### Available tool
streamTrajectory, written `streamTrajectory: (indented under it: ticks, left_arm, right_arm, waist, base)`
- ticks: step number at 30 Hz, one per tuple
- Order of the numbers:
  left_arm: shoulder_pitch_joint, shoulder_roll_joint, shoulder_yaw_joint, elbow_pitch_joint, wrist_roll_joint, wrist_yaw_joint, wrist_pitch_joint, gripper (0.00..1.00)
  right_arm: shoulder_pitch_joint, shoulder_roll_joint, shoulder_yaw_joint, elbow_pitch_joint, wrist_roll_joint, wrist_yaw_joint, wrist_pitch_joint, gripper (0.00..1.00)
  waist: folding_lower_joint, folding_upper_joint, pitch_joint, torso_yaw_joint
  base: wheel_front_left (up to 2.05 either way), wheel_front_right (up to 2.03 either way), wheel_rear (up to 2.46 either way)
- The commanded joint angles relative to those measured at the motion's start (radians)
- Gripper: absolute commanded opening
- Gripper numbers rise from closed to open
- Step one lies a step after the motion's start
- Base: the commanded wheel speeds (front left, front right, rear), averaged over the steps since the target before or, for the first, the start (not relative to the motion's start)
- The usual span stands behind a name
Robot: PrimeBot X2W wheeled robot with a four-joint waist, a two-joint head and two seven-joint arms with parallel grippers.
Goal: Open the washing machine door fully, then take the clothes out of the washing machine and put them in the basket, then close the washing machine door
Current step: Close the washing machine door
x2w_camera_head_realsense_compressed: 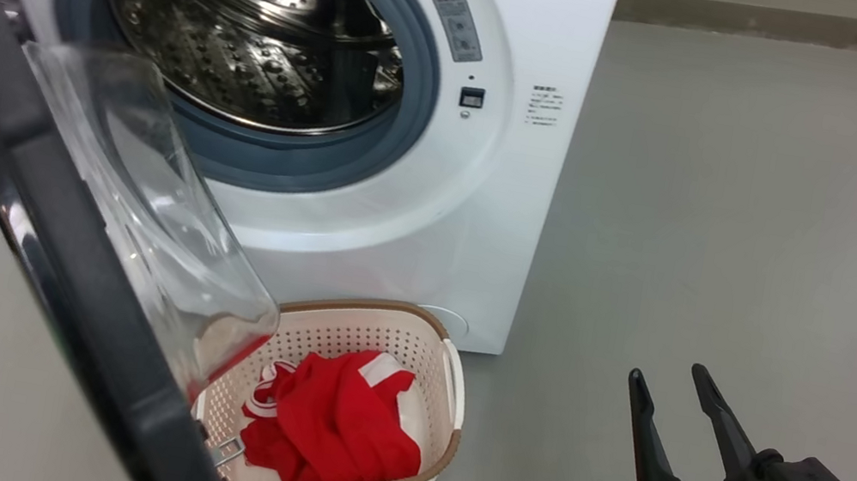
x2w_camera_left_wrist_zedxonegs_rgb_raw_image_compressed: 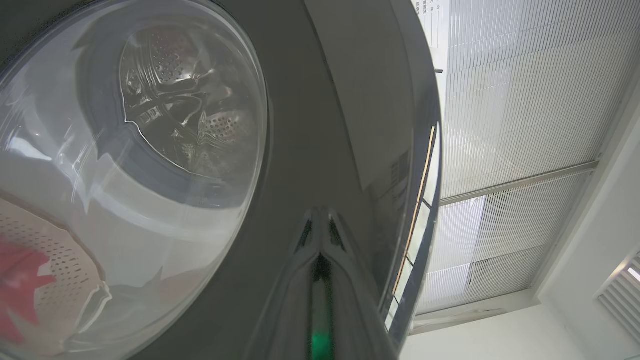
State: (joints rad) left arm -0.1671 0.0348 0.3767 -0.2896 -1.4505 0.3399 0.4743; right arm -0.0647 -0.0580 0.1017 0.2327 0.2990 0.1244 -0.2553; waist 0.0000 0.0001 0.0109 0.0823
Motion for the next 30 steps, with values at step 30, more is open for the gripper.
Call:
streamTrajectory:
  ticks: [30]
  left_arm:
    - [-0.193,0.016,-0.143,0.155,-0.037,-0.105,-0.234,0.00]
  right_arm:
    - [-0.069,-0.016,0.028,-0.034,-0.012,0.006,-0.006,1.00]
  waist:
    - [0.0000,-0.0001,0.099,-0.195]
  base:
    - [0.00,0.00,0.00]
